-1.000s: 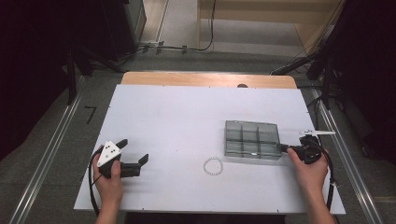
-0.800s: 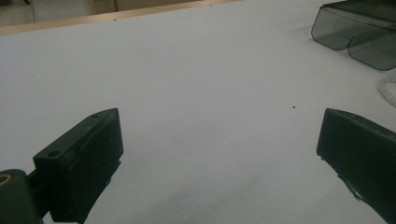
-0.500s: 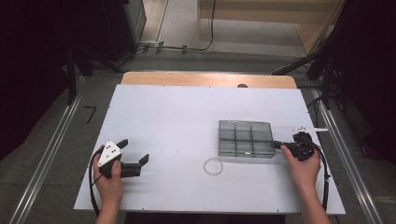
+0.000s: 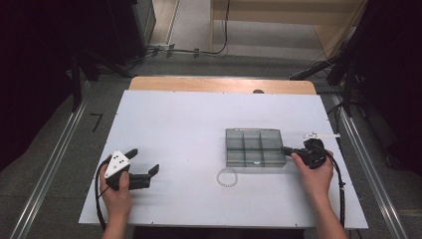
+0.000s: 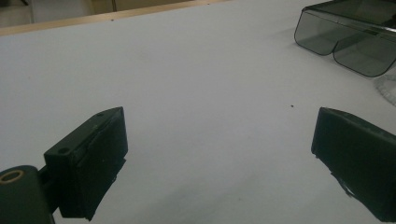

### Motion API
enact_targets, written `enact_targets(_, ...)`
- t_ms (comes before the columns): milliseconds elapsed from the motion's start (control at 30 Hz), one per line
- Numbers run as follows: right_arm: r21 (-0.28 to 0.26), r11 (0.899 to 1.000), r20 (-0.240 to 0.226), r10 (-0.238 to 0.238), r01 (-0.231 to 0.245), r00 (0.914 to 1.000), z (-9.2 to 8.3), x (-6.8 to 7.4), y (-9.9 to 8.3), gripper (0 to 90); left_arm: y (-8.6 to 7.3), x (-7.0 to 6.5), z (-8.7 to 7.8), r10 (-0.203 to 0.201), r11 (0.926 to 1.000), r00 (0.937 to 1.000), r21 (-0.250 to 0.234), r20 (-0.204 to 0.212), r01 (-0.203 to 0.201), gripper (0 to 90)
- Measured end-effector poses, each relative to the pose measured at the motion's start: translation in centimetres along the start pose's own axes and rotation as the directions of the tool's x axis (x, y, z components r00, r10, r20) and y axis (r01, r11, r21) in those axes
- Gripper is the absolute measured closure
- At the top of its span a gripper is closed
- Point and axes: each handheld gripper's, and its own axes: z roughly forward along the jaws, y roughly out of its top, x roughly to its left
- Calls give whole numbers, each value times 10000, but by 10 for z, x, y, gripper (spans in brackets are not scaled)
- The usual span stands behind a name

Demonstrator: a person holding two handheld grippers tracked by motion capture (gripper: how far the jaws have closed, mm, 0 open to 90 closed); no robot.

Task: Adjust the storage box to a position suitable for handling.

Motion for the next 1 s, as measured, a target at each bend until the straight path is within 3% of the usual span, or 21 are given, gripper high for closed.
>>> enact_targets(333,-355,9992,-154,-201,196,9997,4,10,4,882,0,0,0,30,10000,10000,32,37,-30,34)
enact_targets(567,-363,9990,-354,-286,274,9990,9,18,4,881,0,0,0,39,10000,10000,66,72,-39,34)
enact_targets(1000,-310,9966,-300,-775,766,9965,23,34,6,882,0,-1,0,156,9999,9996,-51,256,-155,34)
